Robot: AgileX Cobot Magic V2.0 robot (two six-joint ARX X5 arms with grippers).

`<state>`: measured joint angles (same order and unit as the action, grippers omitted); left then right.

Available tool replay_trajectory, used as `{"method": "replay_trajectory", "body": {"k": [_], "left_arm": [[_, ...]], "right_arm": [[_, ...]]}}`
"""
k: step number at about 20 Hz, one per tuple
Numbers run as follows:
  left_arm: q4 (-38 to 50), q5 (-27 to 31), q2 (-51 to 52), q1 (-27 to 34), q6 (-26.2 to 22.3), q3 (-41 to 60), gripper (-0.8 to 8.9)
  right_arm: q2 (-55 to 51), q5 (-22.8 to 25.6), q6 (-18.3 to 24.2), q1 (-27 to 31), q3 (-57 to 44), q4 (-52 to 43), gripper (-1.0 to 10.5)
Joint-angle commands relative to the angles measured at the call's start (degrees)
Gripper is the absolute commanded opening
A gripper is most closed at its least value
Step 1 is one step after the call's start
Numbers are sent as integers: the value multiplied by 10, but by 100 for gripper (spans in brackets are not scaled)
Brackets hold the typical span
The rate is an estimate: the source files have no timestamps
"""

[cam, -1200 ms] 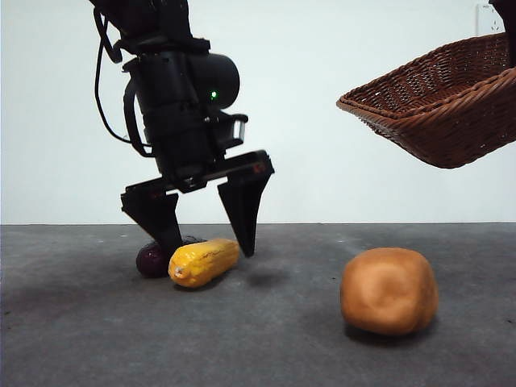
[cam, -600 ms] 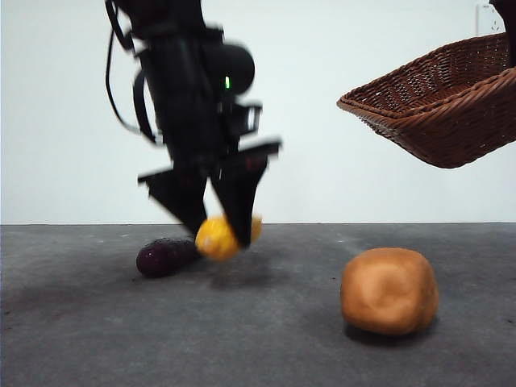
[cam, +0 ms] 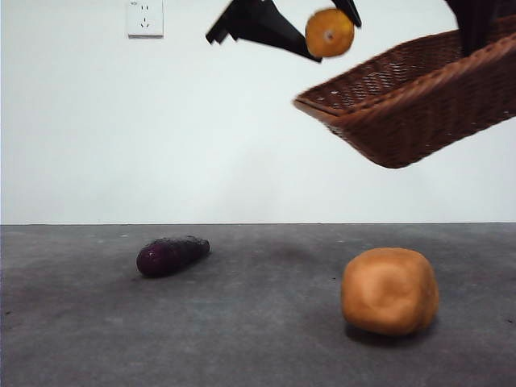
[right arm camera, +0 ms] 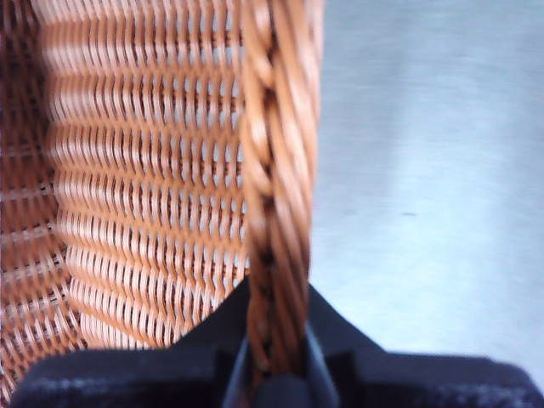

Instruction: Help me put the vegetables on the table into the basket

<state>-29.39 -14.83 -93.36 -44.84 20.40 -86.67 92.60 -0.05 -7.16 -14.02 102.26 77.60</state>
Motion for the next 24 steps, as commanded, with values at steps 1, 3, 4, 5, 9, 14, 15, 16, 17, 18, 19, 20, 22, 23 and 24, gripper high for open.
{"method": "replay_trajectory", "body": {"k": [1,3,4,5,9,14,15,16,17,18,19,20,22,23,24], "left_arm": [[7,26,-13,-2,21,3,-3],[7,40,-21,-1,31,3,1],[1,44,-23,-1,39,3,1],[-4,43,-24,0,38,3,17],[-45,60,-24,3,38,3,350],[-62,65,-24,9,36,3,555],[-61,65,-24,9,35,3,569],[-54,60,-24,9,33,3,568],[-46,51,-23,9,24,3,567],[-44,41,-16,13,7,3,567],[-49,39,-2,22,-9,2,566],[-54,40,12,27,-15,2,566],[-81,40,46,34,-26,2,566],[-106,40,64,36,-34,2,566],[-139,45,81,36,-48,2,566]], "right_arm": [[-6,-5,-23,-31,-10,14,-8],[-6,-5,-30,-56,-31,13,-8],[-6,-5,-32,-65,-44,12,-8],[-6,-6,-32,-71,-57,9,-8],[-6,-57,-33,-75,-76,-6,-8],[-6,-75,-33,-75,-76,-3,-8],[-6,-75,-33,-75,-76,-3,-8],[-6,-74,-31,-74,-76,-4,-8],[-6,-74,-31,-73,-76,-6,-8],[-6,-75,-31,-69,-76,-8,-8],[-6,-75,-29,-60,-76,-9,-8],[-6,-75,-26,-52,-76,-7,-8],[-6,-75,-15,-33,-76,-6,-8],[-6,-75,-10,-20,-76,-3,-8],[-6,-75,-2,-7,-76,-1,-8]]}}
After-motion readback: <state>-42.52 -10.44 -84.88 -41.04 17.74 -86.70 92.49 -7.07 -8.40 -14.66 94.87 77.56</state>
